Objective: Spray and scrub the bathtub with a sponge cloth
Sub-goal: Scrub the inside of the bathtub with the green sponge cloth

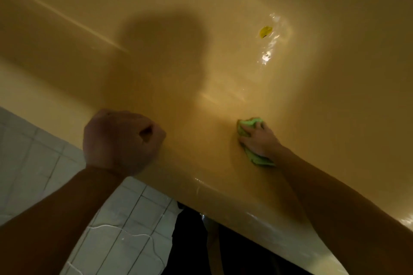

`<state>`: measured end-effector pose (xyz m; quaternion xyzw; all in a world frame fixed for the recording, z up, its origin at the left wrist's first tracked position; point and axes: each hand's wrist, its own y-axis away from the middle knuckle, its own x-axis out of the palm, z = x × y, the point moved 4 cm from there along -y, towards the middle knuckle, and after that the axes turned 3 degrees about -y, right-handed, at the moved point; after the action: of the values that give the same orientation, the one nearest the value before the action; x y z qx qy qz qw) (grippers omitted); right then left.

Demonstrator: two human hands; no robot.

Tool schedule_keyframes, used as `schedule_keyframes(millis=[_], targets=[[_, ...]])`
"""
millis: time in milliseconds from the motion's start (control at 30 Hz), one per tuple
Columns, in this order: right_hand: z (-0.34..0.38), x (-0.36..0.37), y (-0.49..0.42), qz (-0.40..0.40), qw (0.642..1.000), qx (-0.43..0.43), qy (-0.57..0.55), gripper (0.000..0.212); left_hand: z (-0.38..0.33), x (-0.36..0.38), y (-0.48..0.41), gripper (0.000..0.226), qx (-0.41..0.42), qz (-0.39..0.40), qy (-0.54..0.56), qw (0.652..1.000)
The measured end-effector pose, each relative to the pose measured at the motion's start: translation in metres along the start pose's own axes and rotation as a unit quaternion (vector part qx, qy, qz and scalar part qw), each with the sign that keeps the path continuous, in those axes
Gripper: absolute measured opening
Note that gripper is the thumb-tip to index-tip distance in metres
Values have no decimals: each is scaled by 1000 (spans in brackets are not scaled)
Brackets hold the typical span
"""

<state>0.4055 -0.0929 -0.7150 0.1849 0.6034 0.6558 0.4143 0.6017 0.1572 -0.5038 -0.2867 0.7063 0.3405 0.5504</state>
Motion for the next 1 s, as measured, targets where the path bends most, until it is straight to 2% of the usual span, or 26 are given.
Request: schedule_keyframes(millis=[100, 200, 267, 333, 467, 533, 600, 667, 733, 800, 867, 933, 1000], targets=[[42, 6, -5, 16, 993, -17, -118, 60, 6, -2, -5, 49, -3, -10, 15, 1000], [89, 6, 48, 23, 956, -127, -264, 51, 10, -4, -5, 49, -8, -17, 14, 1000], [98, -2, 108, 27, 932, -221, -287, 49, 12, -5, -4, 47, -8, -20, 17, 1000], [87, -6, 146, 46, 924, -255, -282, 50, 15, -4, -6, 45, -6, -17, 16, 1000], [35, -6, 126, 46, 952, -179, -245, 49, 20, -2, -8, 44, 0, -19, 9, 1000], [12, -3, 82, 36, 982, -117, -142, 48, 23, -2, -8, 43, 8, -22, 5, 1000], [2, -2, 40, 17, 996, -76, -51, 49, 24, -3, -9, 43, 8, -22, 0, 1000], [11, 0, 11, -13, 998, -44, -53, 52, 23, -5, -10, 43, -4, -29, -4, 1000], [37, 6, 3, -16, 992, -29, -122, 53, 22, -6, -9, 42, -6, -33, -9, 999], [76, 9, 23, 9, 969, -83, -234, 54, 25, -6, -11, 41, -3, -29, -7, 1000], [103, 4, 72, 16, 938, -185, -294, 55, 24, -8, -11, 40, -9, -21, -2, 1000], [112, -3, 134, 4, 919, -280, -277, 57, 23, -10, -12, 39, -14, -25, -12, 1000], [96, -4, 173, -5, 920, -318, -228, 58, 22, -11, -12, 39, 0, -25, -13, 1000]])
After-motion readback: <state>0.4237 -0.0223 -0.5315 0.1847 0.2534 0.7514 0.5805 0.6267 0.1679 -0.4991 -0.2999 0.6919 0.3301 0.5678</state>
